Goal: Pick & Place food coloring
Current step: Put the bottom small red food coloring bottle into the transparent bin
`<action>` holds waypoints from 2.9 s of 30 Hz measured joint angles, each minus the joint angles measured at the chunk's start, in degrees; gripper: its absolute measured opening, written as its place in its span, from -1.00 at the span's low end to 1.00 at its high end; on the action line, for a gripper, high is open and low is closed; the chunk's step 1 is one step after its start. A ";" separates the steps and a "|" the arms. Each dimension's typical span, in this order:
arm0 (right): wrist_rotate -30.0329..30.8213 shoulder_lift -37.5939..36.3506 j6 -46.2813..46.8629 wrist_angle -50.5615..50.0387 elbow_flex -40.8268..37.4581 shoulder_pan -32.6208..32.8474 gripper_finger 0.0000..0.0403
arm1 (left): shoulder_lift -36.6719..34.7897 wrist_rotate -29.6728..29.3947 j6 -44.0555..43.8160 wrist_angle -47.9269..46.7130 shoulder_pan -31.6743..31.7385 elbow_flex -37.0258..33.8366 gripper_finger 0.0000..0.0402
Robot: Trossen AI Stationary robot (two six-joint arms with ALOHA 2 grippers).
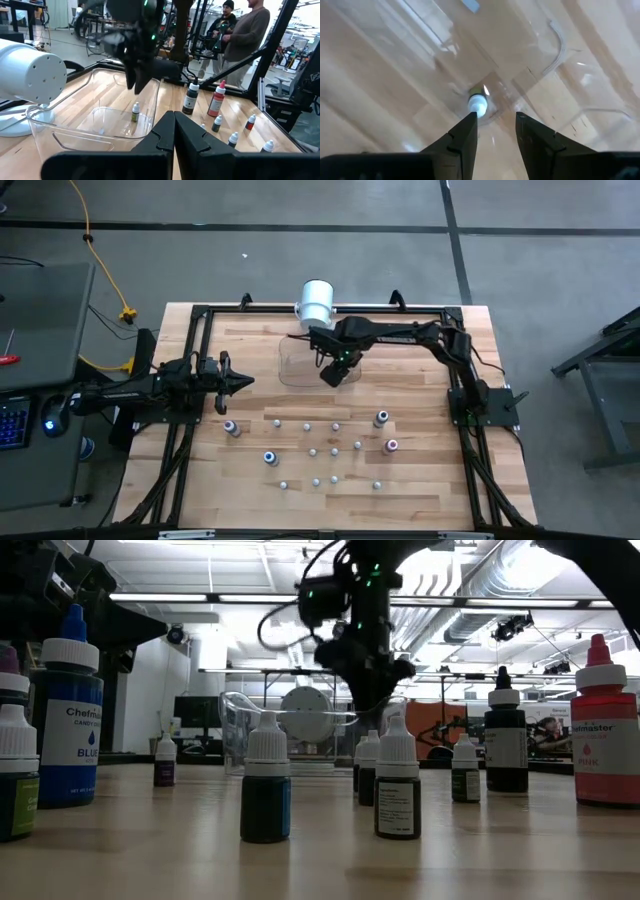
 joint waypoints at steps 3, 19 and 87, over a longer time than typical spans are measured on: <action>-0.15 -2.93 0.52 -0.07 0.00 0.65 -0.38 | 0.00 0.00 0.00 -0.01 0.00 0.00 -1.00; -2.20 -14.63 8.53 -15.60 -0.02 14.97 -0.38 | -0.01 -0.01 0.00 -0.01 0.00 0.00 -1.00; -4.75 -8.02 69.68 10.39 -16.37 50.02 -0.36 | -0.02 0.00 0.01 -0.02 -0.01 0.00 -1.00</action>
